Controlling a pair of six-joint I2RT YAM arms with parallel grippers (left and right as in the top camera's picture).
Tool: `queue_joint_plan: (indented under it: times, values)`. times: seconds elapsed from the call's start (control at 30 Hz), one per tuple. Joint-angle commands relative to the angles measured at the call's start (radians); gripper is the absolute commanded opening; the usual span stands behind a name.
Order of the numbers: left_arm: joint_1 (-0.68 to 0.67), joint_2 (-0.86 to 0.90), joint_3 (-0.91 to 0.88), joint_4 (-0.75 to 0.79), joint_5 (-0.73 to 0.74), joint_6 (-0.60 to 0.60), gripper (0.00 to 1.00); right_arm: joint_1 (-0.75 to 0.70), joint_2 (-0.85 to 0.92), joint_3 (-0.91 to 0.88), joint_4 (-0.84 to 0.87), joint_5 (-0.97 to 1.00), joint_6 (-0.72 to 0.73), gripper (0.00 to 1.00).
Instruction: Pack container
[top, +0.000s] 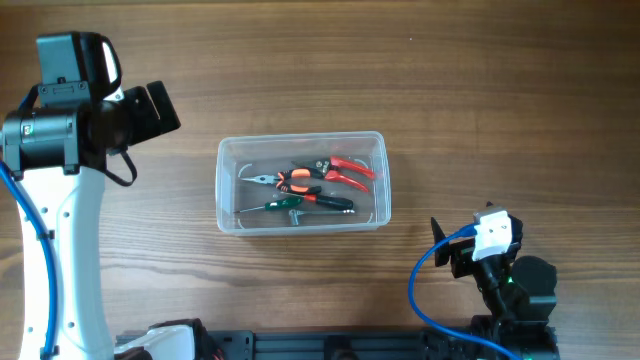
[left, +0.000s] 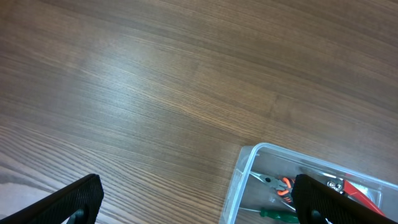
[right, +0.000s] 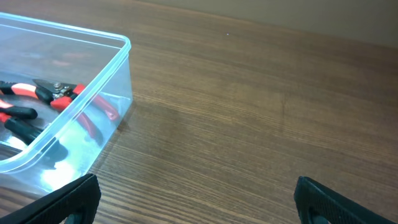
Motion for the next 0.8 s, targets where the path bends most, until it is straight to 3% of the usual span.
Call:
queue_joint_plan:
  times: [0.0, 0.2, 0.3, 0.37, 0.57, 0.77]
  values:
    - [0.006, -0.003, 0.005, 0.003, -0.01, -0.013, 1.0, -0.005, -0.01, 0.0, 0.008, -0.016, -0.003, 1.0]
    - [0.002, -0.05, 0.002, 0.003, -0.01, -0.013, 1.0, -0.005, -0.01, 0.0, 0.008, -0.016, -0.003, 1.0]
    - [-0.006, -0.21, -0.043, 0.029, -0.013, -0.009, 1.0, -0.005, -0.01, 0.0, 0.008, -0.016, -0.003, 1.0]
    - [-0.003, -0.344, -0.117, 0.138, -0.013, -0.005, 1.0, -0.005, -0.01, 0.0, 0.008, -0.016, -0.003, 1.0]
    - [0.043, -0.795, -0.654, 0.576, -0.01, -0.005, 1.0, -0.005, -0.01, 0.0, 0.008, -0.016, -0.003, 1.0]
    - [0.045, -1.167, -1.176, 0.702, -0.009, -0.064, 1.0, -0.005, -0.01, 0.0, 0.008, -0.016, -0.003, 1.0]
